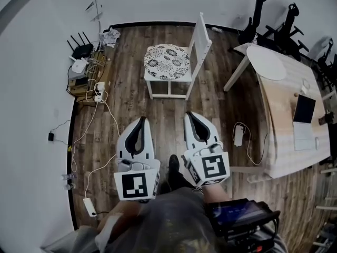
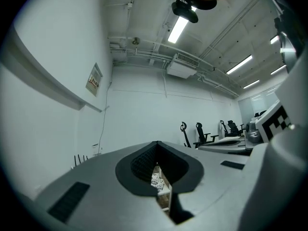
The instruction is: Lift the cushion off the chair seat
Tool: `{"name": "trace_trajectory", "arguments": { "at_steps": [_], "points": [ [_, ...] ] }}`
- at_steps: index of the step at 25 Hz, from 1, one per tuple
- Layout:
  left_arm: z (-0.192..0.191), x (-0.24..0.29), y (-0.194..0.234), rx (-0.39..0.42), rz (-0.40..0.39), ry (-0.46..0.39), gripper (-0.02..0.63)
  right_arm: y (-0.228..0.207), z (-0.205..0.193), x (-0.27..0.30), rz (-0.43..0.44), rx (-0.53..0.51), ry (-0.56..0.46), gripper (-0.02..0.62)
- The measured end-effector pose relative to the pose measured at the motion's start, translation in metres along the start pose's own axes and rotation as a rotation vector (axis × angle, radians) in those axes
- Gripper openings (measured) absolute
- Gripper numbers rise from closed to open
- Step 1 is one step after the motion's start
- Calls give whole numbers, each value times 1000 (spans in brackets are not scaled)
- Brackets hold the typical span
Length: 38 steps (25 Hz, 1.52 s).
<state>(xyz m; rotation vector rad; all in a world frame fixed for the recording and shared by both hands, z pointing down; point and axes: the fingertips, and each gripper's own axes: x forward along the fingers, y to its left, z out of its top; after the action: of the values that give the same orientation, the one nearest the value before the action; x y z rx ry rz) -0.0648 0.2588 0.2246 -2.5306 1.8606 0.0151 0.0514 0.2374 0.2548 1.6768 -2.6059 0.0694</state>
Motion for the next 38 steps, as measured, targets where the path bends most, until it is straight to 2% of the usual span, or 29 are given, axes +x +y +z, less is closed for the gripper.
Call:
{"name": "trace_trajectory", "arguments": {
  "at_steps": [8,13,21,29,38],
  "points": [
    [8,74,-13,49,-6,8,6,-59,5,55,-23,47,20,8],
    [18,114,-21,91,8,4,6,-91,15,89,-5,78,-23,8],
    [14,154,-20,131,24,35,6,-111,9,126,40,113,-47,8],
    [1,188,-4,101,6,36,6,-125,-4,155,15,105,-15,8],
    [-5,254,56,34,-15,19,6,-129,-5,236,-12,84,21,8]
  ]
}}
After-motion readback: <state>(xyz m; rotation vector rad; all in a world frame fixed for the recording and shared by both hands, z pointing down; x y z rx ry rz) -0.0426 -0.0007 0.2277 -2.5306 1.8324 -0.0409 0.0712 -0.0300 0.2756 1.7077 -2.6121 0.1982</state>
